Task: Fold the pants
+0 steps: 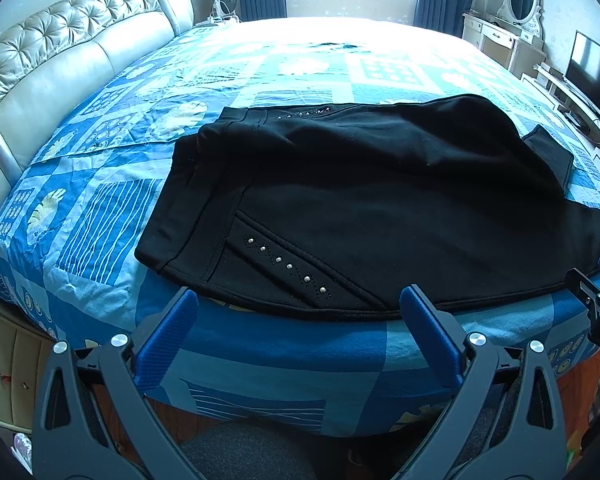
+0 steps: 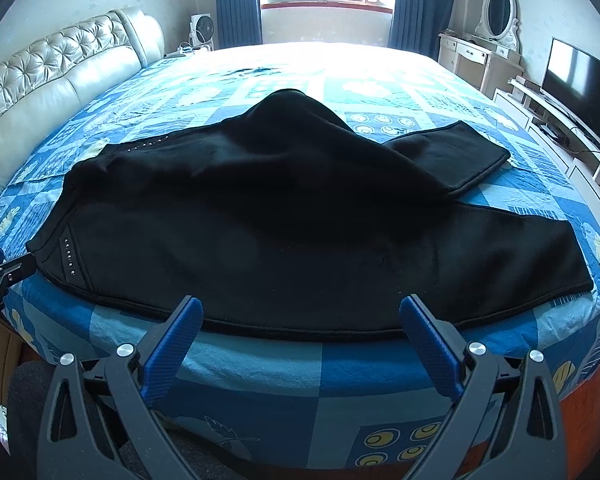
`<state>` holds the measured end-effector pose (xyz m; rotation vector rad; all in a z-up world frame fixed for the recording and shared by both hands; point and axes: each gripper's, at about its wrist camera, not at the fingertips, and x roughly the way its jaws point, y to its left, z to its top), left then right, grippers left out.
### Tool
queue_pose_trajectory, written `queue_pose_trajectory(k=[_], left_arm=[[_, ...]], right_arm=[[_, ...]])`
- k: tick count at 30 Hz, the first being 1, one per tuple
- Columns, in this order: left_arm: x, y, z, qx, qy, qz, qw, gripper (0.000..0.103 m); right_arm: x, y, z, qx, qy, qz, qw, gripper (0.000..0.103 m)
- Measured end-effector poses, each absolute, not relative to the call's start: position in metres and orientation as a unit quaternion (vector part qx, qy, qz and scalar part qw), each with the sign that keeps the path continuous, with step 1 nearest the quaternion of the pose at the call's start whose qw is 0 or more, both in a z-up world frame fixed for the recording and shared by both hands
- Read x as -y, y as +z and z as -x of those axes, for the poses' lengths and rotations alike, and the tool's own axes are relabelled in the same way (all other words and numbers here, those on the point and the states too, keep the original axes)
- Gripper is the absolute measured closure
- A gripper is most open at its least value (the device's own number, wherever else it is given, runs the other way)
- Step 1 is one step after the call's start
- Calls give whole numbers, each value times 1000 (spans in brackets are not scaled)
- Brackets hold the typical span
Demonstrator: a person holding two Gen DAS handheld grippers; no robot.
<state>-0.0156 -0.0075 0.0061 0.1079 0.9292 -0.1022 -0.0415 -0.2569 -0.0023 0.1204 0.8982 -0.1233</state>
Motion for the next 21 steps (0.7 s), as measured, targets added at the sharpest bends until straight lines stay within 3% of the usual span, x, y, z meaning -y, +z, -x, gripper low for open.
queue_pose_trajectory(k=[21], left_arm=[[-6, 9, 10, -461, -112, -24, 880, 2]], right_arm=[[262, 6, 34, -430, -28, -71, 899, 4]])
